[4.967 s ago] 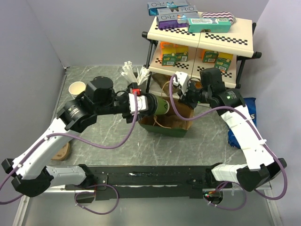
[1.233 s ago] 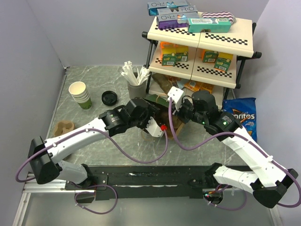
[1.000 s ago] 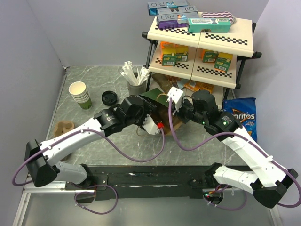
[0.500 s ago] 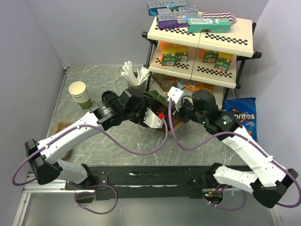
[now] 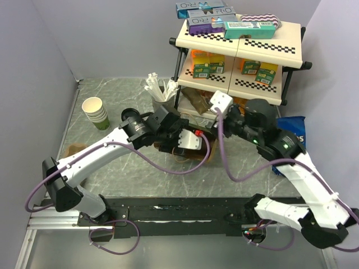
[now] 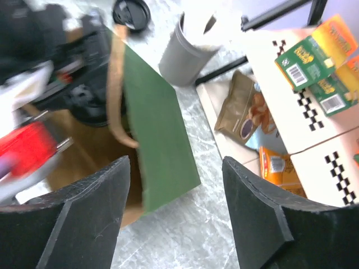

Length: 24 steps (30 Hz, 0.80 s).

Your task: Pack the takeout coffee

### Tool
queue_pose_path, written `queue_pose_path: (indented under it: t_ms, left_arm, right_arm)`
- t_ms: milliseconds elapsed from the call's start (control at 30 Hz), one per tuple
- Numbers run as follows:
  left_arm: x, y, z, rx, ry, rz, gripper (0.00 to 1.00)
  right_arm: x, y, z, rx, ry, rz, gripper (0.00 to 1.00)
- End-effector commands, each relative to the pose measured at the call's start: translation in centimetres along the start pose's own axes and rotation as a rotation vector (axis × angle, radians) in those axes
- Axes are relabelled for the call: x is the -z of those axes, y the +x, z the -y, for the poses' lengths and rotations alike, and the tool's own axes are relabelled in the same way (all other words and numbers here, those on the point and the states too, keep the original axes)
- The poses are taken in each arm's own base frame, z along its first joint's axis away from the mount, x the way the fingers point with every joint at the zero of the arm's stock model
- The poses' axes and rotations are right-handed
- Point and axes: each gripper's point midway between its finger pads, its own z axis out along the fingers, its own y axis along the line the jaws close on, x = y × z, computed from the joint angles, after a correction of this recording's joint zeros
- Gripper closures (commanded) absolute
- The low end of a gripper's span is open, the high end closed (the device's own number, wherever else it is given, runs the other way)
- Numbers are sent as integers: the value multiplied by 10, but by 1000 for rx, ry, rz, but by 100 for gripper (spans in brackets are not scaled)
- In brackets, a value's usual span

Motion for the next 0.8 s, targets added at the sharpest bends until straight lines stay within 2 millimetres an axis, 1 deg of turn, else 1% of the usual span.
queue_pose_path:
  t_ms: [0, 33, 67, 100, 133, 167, 200, 233, 267, 300, 333, 367, 433, 500, 533, 567, 600, 633, 667, 700, 767]
  left_arm:
    - [16, -24, -16, 109, -31, 65, 99]
    - [17, -24, -16, 123, -32, 65, 99]
    - [16, -23, -15, 130, -22, 55, 99]
    - [19, -25, -20, 134, -34, 55, 99]
    - [19, -24, -20, 142, -29, 50, 99]
    - [18, -22, -17, 142, -13, 33, 99]
    - [21, -24, -21, 147, -16, 36, 99]
    - [21, -23, -21, 151, -12, 31, 99]
    - [19, -22, -20, 151, -1, 26, 99]
    - [21, -22, -21, 154, 0, 24, 99]
    - [20, -23, -21, 160, 2, 24, 99]
    - [17, -22, -21, 161, 10, 22, 99]
    - [17, -23, -22, 179, 16, 21, 99]
    - [14, -21, -23, 204, 27, 15, 99]
    - [10, -21, -22, 213, 38, 14, 99]
    - [10, -20, -25, 228, 34, 12, 99]
    - [9, -19, -25, 242, 39, 11, 99]
    - [8, -17, -26, 256, 39, 9, 99]
    - [8, -16, -28, 266, 34, 11, 99]
    - [8, -16, -28, 285, 34, 11, 99]
    - [7, -15, -29, 303, 36, 15, 99]
  right_arm:
    - [39, -34, -6, 40, -25, 165, 28]
    - [43, -34, -13, 55, -56, 185, 31]
    - [54, -40, -28, 70, -124, 239, 33]
    - [53, -32, -38, 79, -164, 239, 35]
    - [55, -30, -46, 86, -195, 256, 39]
    - [62, -32, -58, 93, -249, 291, 39]
    - [58, -23, -66, 97, -285, 280, 39]
    - [57, -19, -73, 98, -320, 278, 40]
    - [56, -16, -85, 94, -382, 276, 39]
    - [51, -11, -94, 94, -422, 263, 37]
    - [47, -8, -99, 90, -444, 252, 35]
    - [41, -6, -108, 90, -479, 239, 33]
    - [28, -1, -113, 105, -476, 231, 30]
    - [17, 0, -123, 140, -492, 243, 29]
    - [15, -2, -125, 149, -490, 260, 29]
    - [10, 3, -131, 151, -495, 257, 29]
    - [4, -3, -124, 148, -443, 282, 29]
    - [1, -4, -124, 145, -421, 290, 29]
    - [-3, 1, -125, 140, -410, 283, 30]
    - [-4, -4, -127, 139, -402, 307, 32]
    - [-7, -1, -131, 131, -398, 311, 33]
